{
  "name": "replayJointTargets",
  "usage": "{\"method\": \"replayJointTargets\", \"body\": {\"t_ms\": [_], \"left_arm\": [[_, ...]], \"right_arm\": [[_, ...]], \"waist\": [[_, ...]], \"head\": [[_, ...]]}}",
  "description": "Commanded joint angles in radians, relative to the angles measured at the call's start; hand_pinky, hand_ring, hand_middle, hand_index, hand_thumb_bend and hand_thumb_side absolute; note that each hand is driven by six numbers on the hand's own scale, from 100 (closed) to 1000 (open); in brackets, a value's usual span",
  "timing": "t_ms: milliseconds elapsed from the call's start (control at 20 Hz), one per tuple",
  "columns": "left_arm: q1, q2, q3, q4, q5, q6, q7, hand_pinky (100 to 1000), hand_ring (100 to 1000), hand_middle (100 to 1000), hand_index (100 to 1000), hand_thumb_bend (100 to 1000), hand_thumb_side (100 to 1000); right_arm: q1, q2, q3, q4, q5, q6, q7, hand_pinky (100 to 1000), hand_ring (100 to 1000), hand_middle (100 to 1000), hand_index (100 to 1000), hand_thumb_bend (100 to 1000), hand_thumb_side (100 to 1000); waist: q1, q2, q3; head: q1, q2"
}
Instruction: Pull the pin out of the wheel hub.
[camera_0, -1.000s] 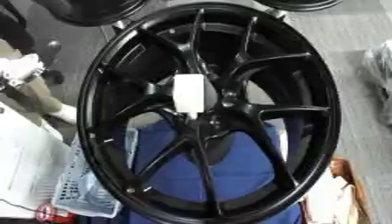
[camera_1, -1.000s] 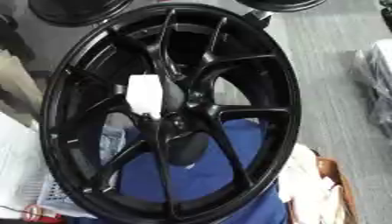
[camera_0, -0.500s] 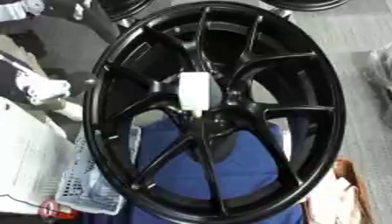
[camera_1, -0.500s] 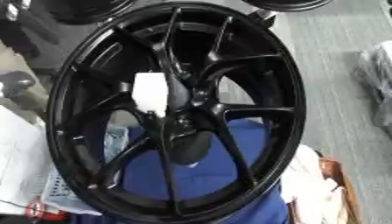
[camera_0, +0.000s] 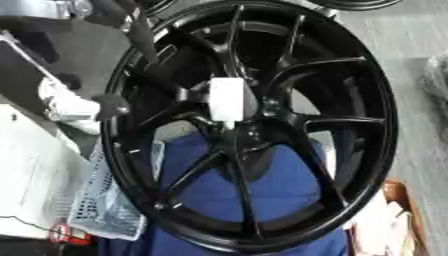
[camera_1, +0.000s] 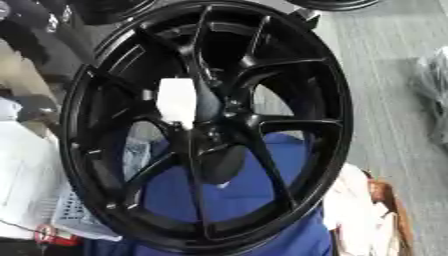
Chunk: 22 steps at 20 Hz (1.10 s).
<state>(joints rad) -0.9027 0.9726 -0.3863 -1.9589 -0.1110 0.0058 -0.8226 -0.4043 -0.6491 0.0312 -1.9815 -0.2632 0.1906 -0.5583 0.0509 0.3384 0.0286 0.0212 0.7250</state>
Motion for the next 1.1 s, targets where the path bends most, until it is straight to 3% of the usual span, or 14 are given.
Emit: {"method": "replayJointTargets", "body": {"t_ms": [50,650,850,1100], "left_arm": [[-0.035,0.006,-0.027,0.011,-0.004,0.071,-0.009,846,778,733,814,349,595],[-0.107,-0.038,-0.078,0.005,0.088,0.358,0.093,882,800,727,810,452,590],[-0.131,-0.065,-0.101,0.011,0.083,0.407,0.096,887,805,735,817,475,584],[-0.155,-0.097,-0.126,0.03,0.061,0.426,0.094,902,819,747,825,498,567]], "right_arm": [[-0.009,-0.03,-0.005,-0.019,-0.007,0.002,-0.001,715,696,730,745,100,413],[-0.007,-0.025,-0.008,-0.019,-0.011,0.0,-0.008,715,696,730,745,100,420],[-0.007,-0.021,-0.009,-0.019,-0.013,0.0,-0.01,715,695,729,745,100,422],[-0.011,-0.015,-0.008,-0.019,-0.016,-0.001,-0.011,715,695,729,744,100,426]], "waist": [[0.0,-0.03,0.001],[0.007,-0.034,0.003],[0.008,-0.034,0.001],[0.008,-0.032,-0.002]], "head": [[0.004,0.008],[0.002,0.016],[0.003,0.018],[-0.009,0.005]]}}
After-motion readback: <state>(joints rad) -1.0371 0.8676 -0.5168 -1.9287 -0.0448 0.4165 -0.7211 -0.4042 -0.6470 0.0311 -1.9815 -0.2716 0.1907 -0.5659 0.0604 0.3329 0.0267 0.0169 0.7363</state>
